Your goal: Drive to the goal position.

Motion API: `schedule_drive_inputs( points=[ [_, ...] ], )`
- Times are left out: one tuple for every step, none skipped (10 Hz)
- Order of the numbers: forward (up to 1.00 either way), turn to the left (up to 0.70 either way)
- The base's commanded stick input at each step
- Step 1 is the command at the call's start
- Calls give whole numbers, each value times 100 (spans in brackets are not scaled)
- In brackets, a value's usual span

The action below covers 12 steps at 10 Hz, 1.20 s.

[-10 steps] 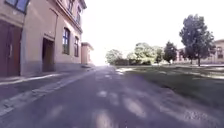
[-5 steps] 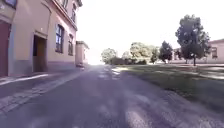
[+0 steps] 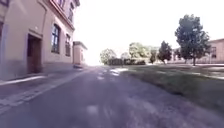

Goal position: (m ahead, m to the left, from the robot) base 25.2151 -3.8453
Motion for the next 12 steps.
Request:
schedule_drive_inputs(
  points=[
    [70, 0],
    [70, 0],
    [70, 0],
    [70, 0],
    [70, 0],
    [70, 0],
    [70, 0],
    [70, 0],
    [70, 0],
    [70, 0],
    [70, 0],
    [70, 0]
  ],
)
